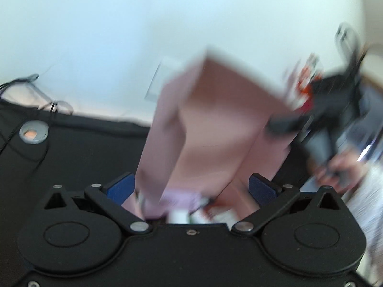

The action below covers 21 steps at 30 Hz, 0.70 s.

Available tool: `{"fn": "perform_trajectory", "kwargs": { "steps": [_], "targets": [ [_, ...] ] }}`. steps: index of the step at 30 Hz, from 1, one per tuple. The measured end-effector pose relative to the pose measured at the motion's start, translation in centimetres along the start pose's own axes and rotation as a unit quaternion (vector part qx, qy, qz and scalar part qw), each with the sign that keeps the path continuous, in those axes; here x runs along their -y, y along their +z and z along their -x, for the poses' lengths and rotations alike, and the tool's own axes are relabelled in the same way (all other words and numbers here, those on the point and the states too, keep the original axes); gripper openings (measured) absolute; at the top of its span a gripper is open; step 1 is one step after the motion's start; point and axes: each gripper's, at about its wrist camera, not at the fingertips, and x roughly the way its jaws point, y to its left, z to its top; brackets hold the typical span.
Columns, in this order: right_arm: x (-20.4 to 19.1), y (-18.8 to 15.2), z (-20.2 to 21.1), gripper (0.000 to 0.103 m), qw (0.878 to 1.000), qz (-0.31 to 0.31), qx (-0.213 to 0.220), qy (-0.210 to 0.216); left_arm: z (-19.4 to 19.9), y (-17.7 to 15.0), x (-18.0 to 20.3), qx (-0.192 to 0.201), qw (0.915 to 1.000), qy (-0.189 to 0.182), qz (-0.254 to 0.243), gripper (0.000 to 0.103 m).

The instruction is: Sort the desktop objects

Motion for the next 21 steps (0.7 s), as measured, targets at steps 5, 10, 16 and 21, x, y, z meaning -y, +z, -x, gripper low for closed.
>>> {"fn": "perform_trajectory", "kwargs": {
  "steps": [5, 10, 16, 21],
  "targets": [
    [-0.9, -0.3, 0.3, 0.102, 1.0, 0.014, -0.007, -0.013, 3.2, 0.8, -0.4, 0.082, 0.9947, -0.058, 0.024, 0.103],
    [-2.2, -1.3, 0.5, 0.102, 0.999, 0.041, -0.006, -0.032, 3.5, 0.6, -1.0, 0.113, 0.9909, -0.043, 0.058, 0.103],
    [-4.7, -3.2, 0.3, 0.102, 0.994, 0.093, -0.019, -0.053, 2.0, 0.3, -0.8, 0.083, 0.9937, -0.032, 0.068, 0.103],
    [-6.5, -4.5, 0.1, 0.102, 0.99, 0.124, -0.018, -0.068, 0.7, -0.1, 0.3, 0.059, 0.9981, 0.015, 0.01, 0.103]
  ]
}}
